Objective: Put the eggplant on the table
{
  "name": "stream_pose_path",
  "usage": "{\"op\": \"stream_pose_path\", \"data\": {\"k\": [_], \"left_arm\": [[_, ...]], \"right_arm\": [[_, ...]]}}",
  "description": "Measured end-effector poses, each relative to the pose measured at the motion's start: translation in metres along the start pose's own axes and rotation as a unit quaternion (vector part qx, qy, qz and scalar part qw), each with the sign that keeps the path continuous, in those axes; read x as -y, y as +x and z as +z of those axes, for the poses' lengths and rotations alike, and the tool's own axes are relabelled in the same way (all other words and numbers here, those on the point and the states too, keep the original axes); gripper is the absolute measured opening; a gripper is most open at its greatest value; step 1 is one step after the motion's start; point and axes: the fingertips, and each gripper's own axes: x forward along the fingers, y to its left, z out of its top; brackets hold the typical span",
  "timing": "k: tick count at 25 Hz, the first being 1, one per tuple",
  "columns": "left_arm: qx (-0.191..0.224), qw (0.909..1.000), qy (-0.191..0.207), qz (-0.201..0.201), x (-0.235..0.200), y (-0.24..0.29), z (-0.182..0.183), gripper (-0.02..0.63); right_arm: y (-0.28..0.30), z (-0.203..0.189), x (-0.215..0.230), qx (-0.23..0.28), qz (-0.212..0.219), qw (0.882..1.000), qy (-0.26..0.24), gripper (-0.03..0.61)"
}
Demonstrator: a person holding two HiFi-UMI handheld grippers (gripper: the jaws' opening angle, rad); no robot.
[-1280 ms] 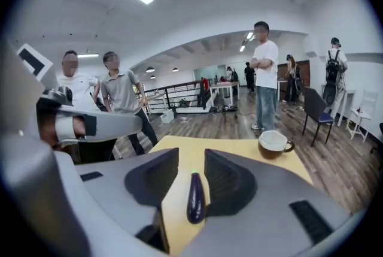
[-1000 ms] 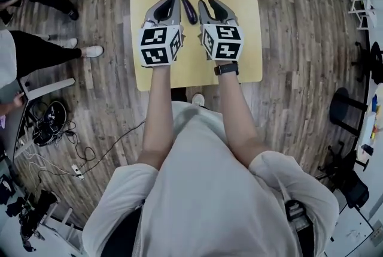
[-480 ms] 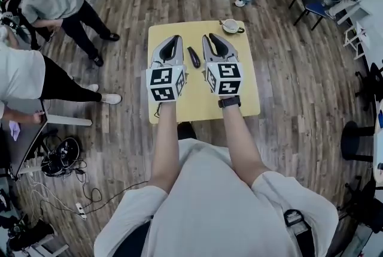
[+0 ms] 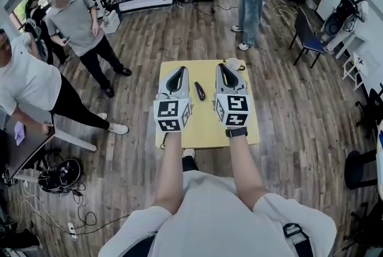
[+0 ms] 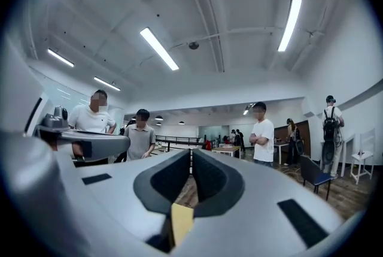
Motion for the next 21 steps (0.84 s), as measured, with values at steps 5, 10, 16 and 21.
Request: {"op": "stream_pose_path", "data": {"k": [5,10,16,21], "left_arm": [[0.003,1.0,0.002,0.008,0.014,-0.028,0.004,0.009],[0.003,0.9999,0.012,0.007,0.025,-0.04,0.007,0.009],[0.004,0.9999,0.011,0.004,0.026,-0.038,0.005,0.009],[-0.001,1.0,-0.002,-0.008,0.019,-0.029,-0.007,0.009]], "right_arm": [[-0.031,0.005,-0.015,0.003,0.012,1.0,-0.003,0.018],[-0.046,0.011,-0.021,0.012,0.019,1.0,-0.009,0.018],[-0.049,0.008,-0.022,0.008,0.02,1.0,-0.012,0.017],[-0.041,-0.002,-0.022,0.002,0.021,1.0,-0.006,0.017]]}}
